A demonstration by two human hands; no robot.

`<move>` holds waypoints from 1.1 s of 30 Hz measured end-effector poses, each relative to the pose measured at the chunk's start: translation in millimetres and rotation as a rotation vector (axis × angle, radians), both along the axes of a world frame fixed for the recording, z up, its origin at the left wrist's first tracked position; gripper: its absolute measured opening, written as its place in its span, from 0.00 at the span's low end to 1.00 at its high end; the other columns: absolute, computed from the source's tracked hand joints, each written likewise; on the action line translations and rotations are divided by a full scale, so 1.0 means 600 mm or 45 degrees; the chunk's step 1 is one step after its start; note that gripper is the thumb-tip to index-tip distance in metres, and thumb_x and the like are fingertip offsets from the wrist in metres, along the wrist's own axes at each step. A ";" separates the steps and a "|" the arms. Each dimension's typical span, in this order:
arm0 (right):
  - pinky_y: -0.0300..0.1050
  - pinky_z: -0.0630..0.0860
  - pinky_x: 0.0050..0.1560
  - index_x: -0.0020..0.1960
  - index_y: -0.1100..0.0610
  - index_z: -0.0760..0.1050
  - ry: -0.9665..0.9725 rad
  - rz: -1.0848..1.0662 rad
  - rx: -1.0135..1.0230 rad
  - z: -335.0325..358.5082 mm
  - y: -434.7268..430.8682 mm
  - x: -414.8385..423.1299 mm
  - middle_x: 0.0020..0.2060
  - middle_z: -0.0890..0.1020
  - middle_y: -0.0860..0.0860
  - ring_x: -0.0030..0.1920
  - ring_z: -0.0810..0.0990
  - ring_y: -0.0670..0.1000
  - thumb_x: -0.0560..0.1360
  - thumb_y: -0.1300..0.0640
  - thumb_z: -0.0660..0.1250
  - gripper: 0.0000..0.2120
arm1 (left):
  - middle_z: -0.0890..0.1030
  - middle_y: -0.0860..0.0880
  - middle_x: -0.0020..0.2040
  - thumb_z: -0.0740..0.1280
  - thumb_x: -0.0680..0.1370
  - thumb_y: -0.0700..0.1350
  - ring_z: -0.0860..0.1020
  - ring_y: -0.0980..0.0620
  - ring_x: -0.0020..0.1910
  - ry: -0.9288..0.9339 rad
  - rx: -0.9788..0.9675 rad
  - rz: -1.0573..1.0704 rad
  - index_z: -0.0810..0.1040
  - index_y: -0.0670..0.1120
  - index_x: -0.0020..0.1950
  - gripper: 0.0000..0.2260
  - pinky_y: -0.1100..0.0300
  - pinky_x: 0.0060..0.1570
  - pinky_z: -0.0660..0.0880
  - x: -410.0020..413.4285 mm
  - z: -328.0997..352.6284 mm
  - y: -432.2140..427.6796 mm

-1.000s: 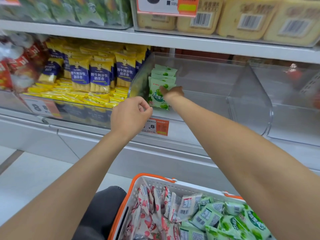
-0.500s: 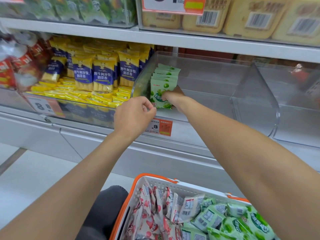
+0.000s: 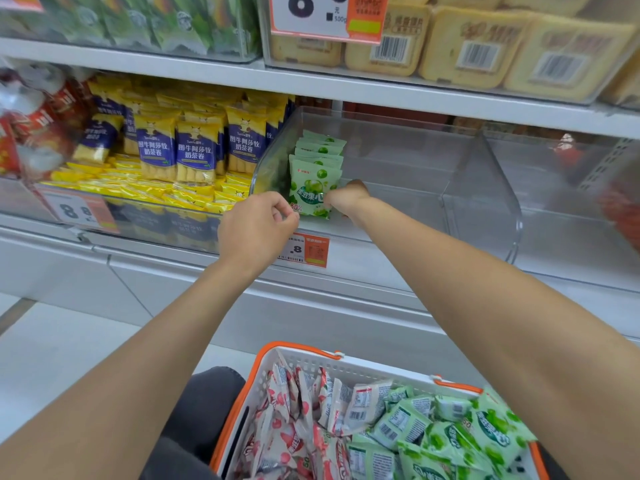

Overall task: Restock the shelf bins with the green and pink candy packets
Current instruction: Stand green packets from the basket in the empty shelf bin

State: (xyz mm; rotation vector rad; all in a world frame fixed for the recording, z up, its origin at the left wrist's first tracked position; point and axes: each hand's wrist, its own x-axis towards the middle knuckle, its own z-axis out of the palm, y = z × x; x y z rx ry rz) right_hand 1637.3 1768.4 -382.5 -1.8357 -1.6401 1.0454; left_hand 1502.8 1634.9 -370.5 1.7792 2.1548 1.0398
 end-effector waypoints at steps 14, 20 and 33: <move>0.49 0.74 0.41 0.47 0.56 0.77 -0.578 0.550 0.872 -0.018 -0.282 0.194 0.39 0.80 0.50 0.44 0.78 0.56 0.72 0.61 0.63 0.06 | 0.74 0.53 0.28 0.69 0.75 0.45 0.72 0.55 0.28 -0.393 -0.316 -0.273 0.77 0.47 0.36 0.08 0.60 0.33 0.68 0.166 -0.124 -0.131; 0.47 0.75 0.52 0.57 0.56 0.79 -0.668 0.726 -0.052 -0.188 -0.396 0.327 0.52 0.82 0.54 0.54 0.79 0.56 0.74 0.61 0.63 0.13 | 0.79 0.52 0.36 0.68 0.76 0.42 0.77 0.52 0.37 -0.179 -0.688 -0.549 0.78 0.48 0.35 0.09 0.59 0.38 0.73 0.196 -0.209 -0.203; 0.53 0.65 0.70 0.78 0.51 0.57 -0.873 1.124 -0.223 -0.314 -0.532 0.420 0.74 0.63 0.57 0.72 0.63 0.58 0.72 0.51 0.72 0.39 | 0.79 0.57 0.39 0.68 0.76 0.41 0.77 0.60 0.40 -0.076 -0.893 -0.759 0.81 0.44 0.40 0.05 0.64 0.41 0.71 0.225 -0.252 -0.227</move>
